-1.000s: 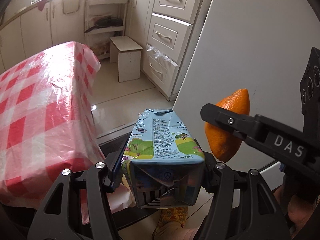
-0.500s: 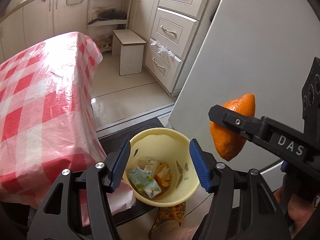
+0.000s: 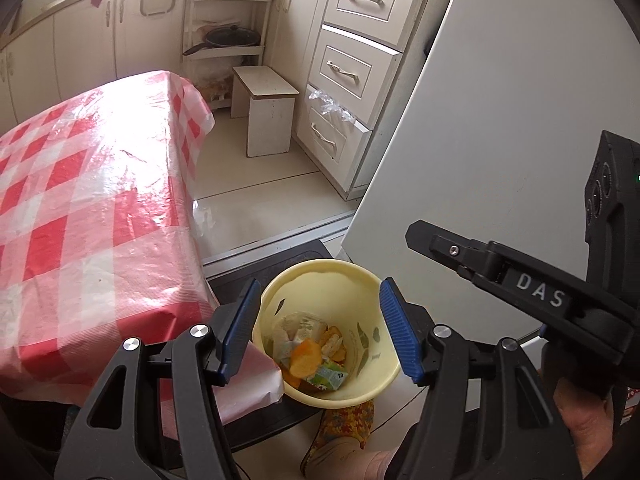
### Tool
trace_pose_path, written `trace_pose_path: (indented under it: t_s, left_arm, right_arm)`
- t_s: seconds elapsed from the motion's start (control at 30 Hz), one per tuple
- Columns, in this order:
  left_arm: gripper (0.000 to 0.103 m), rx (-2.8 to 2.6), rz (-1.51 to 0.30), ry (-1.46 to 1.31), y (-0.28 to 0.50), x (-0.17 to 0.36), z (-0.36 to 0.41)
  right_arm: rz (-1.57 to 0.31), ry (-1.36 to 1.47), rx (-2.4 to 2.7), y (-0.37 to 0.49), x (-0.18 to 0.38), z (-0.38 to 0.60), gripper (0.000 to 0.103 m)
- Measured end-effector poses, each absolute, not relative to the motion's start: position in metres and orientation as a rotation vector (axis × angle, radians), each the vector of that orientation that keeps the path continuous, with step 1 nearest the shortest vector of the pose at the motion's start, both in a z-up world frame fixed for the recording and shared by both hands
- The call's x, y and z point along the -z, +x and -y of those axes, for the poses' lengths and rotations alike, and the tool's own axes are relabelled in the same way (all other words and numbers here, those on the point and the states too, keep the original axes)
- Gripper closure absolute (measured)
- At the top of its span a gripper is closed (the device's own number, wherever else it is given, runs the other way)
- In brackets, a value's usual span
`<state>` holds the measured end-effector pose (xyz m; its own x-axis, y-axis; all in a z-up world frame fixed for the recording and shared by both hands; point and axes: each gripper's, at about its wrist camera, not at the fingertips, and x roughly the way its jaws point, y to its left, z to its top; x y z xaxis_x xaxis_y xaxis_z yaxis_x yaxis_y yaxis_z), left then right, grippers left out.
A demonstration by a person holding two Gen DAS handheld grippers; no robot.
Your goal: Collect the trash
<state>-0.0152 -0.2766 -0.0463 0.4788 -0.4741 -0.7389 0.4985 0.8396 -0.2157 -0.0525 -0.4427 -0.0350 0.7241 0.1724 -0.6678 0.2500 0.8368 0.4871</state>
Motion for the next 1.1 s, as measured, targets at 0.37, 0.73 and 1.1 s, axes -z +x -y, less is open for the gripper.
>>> trace_pose_path:
  t_s: [0.37,0.73,1.1]
  left_arm:
    - [0.025,0.564,-0.845,0.053,-0.035,0.013,0.254]
    - [0.014,0.525,-0.772,0.04,-0.062,-0.039,0.208]
    - [0.008,0.53,-0.652,0.063,-0.113,-0.097,0.167]
  right_arm:
    - [-0.695,0.509,0.072,-0.063,0.009,0.431,0.024]
    - [-0.595,0.367,0.228,-0.106,-0.035,0.403,0.007]
    - [-0.544,0.28,0.222,-0.156,-0.089,0.363,0.007]
